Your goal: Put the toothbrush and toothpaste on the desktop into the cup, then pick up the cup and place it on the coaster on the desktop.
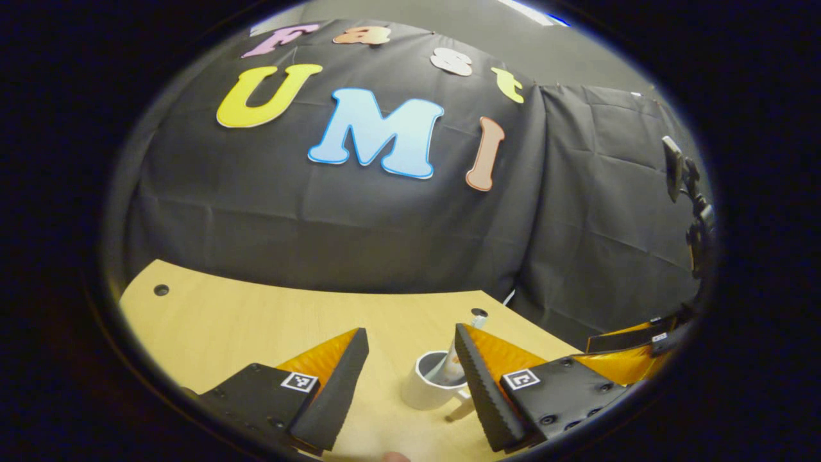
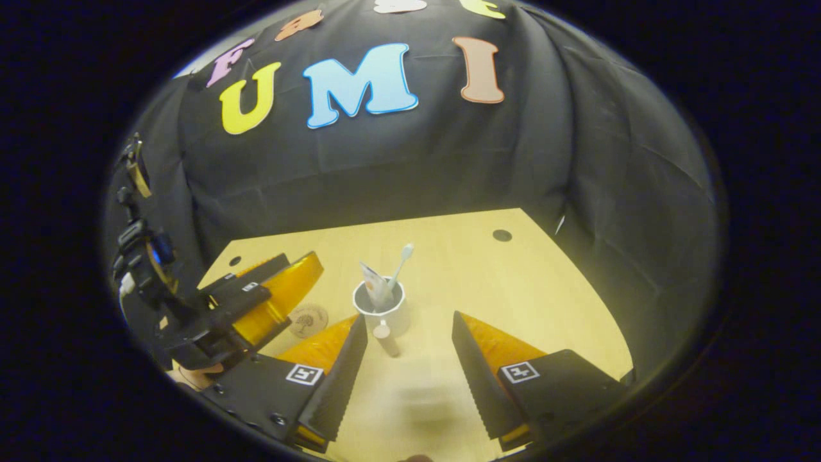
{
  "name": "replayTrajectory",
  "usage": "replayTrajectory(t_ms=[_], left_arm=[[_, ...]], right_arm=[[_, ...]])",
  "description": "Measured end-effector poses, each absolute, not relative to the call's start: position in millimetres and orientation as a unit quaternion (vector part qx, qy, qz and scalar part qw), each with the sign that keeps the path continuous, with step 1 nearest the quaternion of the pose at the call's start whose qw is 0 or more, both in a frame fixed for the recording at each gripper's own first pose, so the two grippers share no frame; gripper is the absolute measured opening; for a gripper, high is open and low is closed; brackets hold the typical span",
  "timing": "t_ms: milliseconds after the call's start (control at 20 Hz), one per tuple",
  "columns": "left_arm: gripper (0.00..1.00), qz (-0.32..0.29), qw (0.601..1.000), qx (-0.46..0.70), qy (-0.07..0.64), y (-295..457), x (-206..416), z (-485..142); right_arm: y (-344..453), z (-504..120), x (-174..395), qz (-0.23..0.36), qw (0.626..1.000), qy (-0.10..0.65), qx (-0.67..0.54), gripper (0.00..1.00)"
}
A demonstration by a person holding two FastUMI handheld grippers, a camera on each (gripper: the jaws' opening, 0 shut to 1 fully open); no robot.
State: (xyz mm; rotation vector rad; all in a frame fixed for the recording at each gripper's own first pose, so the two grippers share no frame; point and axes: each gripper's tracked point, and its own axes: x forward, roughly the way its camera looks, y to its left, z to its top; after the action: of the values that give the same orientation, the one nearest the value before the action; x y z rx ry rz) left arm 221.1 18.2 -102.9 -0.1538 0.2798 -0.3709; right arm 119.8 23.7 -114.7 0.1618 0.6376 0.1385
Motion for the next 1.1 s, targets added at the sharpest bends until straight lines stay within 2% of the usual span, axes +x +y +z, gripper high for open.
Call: replayTrajectory(t_ms=[400, 550, 750, 1100], left_arm=[[0.89, -0.097, 0.987, -0.068, 0.11, 60, 186, -66], [0.89, -0.08, 0.989, -0.064, 0.105, 74, 175, -59], [0.89, -0.088, 0.99, -0.051, 0.102, 86, 172, -51], [0.89, -0.147, 0.981, -0.055, 0.118, 98, 174, -54]], right_arm=[[52, -154, 139, 0.13, 0.903, 0.405, 0.068, 0.86], [54, -174, 141, 0.131, 0.883, 0.448, 0.044, 0.86], [62, -193, 147, 0.122, 0.855, 0.504, 0.016, 0.84], [71, -219, 167, 0.092, 0.812, 0.575, -0.036, 0.87]])
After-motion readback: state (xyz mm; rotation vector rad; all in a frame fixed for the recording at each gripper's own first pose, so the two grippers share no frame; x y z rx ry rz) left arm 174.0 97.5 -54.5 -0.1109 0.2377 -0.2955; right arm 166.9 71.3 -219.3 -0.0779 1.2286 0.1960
